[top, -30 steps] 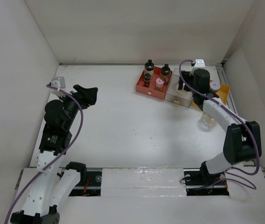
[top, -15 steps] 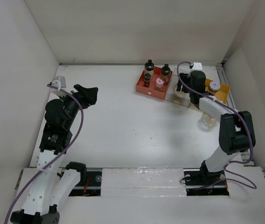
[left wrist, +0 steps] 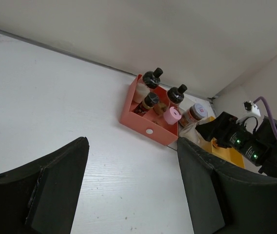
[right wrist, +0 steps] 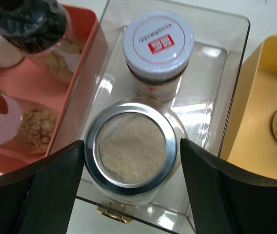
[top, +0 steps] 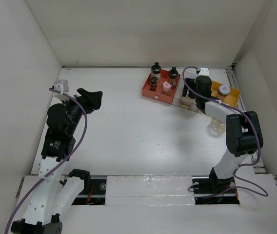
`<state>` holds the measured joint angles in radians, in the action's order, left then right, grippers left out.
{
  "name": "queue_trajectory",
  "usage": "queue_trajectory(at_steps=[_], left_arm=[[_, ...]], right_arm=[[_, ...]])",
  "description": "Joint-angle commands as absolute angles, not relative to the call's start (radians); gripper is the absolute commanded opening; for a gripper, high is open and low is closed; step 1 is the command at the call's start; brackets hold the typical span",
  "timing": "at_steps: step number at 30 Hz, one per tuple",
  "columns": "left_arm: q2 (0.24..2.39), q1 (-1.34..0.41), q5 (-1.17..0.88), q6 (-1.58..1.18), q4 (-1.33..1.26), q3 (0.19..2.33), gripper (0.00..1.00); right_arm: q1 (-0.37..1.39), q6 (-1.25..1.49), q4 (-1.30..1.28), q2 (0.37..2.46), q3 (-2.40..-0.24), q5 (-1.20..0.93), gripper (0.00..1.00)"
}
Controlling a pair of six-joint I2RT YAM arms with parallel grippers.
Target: Organize the condiment bottles
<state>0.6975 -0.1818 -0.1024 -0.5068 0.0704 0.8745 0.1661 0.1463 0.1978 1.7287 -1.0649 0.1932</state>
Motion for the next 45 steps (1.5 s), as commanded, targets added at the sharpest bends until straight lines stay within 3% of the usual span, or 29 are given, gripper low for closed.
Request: queue_trajectory(at_steps=[1,4,5,9,14,19,23,26,29,45], left_arm=[[0.686,-0.181,-0.129,-0.511,0.015,0.867,0.69],[0.675,-0.181,-0.14,-0.511,0.015,0.867,0.69],[0.675,-0.181,-0.14,-0.511,0.015,0.867,0.69],[0.675,-0.181,-0.201,-0.511,0.005,0.877,0.72],[0.753,-0.181,-0.293,-0.482,0.046,0.94,0.75],[0.851,-0.19,-0.39,-0.472,0.101,0.986,0.75],[0.851,-0.19,-0.436,-0.497,0.089,0.965,0.75],[0.832,-0.19,-0.436,-0.508,0.089,0.965,0.76],[0.831,-0.19,-0.445,-0.508,0.089,0.953,0.77],[0.813,-0.19,-0.489,-0.517,0.071,0.933,0.77]], right_arm=[[0.176,0.163,0.328,1.712,-1.091,0.179,0.84],[0.176,0.163,0.307,1.684,-1.091,0.17,0.93],[0.176,0.163,0.298,1.658,-1.091,0.17,1.0],[0.176,0.141,0.229,1.542,-1.081,0.195,1.0],[0.163,0.118,-0.043,1.323,-1.063,0.386,1.0],[0.094,0.109,-0.17,0.987,-0.85,0.506,1.0],[-0.004,0.118,-0.271,0.844,-0.743,0.506,1.0],[-0.099,0.097,-0.282,0.845,-0.675,0.462,1.0],[-0.204,0.057,-0.285,0.912,-0.684,0.283,1.0],[-0.213,-0.008,-0.18,1.097,-0.729,0.088,1.0]])
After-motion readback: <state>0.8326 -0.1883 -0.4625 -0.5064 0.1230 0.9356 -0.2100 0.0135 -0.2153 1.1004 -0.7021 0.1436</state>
